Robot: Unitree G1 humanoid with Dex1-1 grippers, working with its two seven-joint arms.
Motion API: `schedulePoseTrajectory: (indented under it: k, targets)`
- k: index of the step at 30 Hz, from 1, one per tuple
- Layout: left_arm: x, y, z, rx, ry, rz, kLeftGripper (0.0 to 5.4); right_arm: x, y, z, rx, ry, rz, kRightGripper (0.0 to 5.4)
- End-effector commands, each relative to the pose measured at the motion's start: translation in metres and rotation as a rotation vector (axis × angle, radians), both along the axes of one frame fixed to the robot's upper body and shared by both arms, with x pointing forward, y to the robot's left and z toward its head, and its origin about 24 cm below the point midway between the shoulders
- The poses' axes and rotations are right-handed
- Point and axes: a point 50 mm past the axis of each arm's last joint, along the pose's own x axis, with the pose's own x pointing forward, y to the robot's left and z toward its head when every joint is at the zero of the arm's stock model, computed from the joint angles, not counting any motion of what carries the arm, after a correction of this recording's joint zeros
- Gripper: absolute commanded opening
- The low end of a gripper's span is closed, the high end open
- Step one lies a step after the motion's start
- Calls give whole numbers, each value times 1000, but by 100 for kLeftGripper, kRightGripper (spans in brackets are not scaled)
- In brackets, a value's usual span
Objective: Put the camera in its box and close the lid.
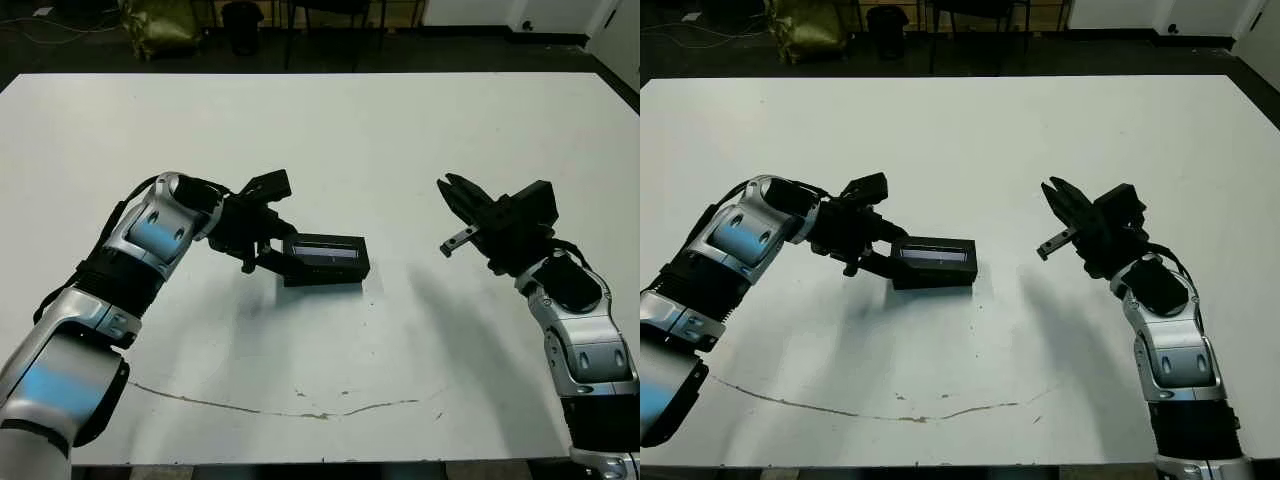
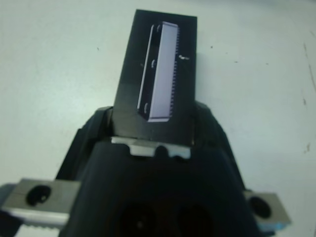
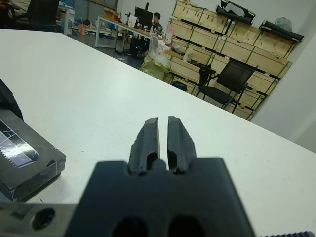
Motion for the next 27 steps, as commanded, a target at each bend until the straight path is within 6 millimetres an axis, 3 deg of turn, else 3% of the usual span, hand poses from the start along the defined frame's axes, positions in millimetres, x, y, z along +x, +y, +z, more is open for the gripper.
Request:
schedulePoseTrajectory:
  k: [1, 27]
  targets:
    - [-2, 14, -12, 73, 34, 46, 237, -2, -4, -6, -6, 33, -14, 0]
    - [-8, 15, -32, 122, 102, 49, 234, -6, -4, -6, -1, 46, -21, 0]
